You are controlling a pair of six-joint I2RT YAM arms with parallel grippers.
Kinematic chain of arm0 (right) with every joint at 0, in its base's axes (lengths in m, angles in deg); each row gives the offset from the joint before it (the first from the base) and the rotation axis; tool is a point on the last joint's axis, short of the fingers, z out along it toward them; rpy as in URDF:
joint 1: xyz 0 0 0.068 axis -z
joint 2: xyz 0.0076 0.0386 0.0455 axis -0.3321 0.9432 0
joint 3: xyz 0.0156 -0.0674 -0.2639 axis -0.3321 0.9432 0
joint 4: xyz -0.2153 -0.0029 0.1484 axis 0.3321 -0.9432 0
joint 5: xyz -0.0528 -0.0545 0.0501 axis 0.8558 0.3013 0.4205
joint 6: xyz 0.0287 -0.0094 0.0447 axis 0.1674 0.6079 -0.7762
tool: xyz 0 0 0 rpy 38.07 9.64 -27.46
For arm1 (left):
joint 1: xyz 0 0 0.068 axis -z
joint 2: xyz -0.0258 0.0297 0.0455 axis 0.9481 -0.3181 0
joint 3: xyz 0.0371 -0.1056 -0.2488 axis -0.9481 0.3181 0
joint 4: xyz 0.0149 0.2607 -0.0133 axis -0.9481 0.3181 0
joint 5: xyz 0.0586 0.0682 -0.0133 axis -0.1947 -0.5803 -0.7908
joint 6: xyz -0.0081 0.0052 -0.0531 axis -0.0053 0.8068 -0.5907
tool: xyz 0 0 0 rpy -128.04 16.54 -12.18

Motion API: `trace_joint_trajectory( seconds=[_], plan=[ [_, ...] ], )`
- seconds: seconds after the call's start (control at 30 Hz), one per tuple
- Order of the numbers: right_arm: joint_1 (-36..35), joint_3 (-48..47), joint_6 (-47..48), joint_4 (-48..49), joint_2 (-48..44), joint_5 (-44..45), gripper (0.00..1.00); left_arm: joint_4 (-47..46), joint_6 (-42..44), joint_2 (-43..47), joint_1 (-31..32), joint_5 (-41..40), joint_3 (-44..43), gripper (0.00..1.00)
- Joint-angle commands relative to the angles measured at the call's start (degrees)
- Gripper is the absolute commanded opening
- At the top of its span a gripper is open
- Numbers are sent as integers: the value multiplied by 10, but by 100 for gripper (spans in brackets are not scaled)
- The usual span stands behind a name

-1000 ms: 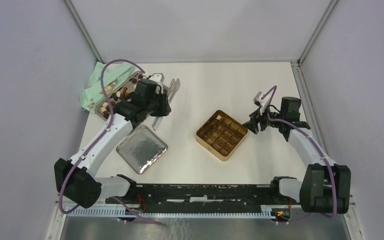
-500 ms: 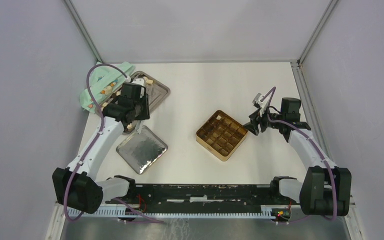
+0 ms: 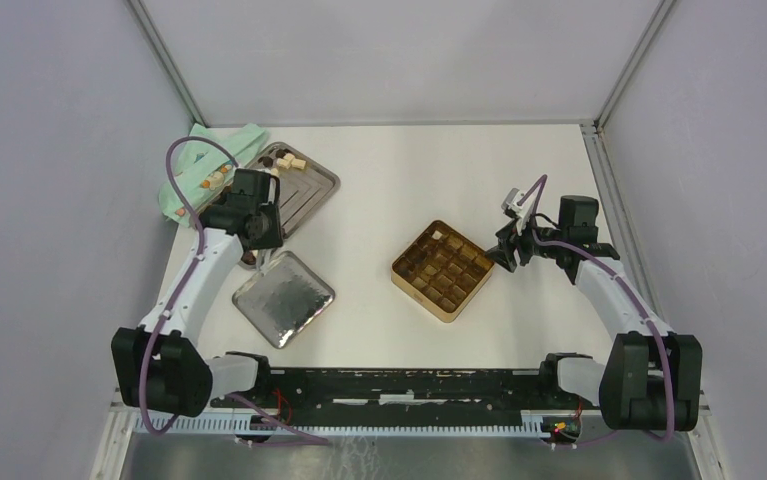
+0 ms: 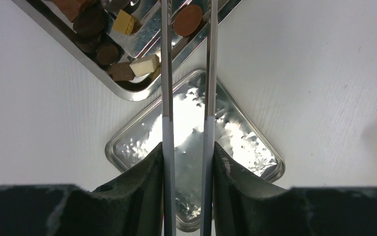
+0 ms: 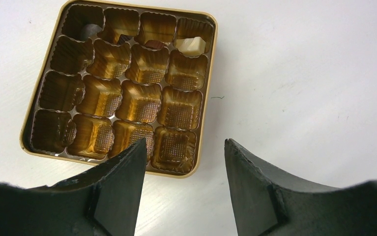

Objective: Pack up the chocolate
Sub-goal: Pick up the fake chocolate from the plate.

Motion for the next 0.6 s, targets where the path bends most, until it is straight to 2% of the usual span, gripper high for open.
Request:
trace_joint_trajectory(
  seconds=[0.0,0.57],
  plan=[
    [-2,-22,11,2,4,-8,65,13,20,-14,-5,-40,-14,41],
    [-5,-25,18,-7,19,-9,65,12,35,-105,-5,-73,-49,43]
  ],
)
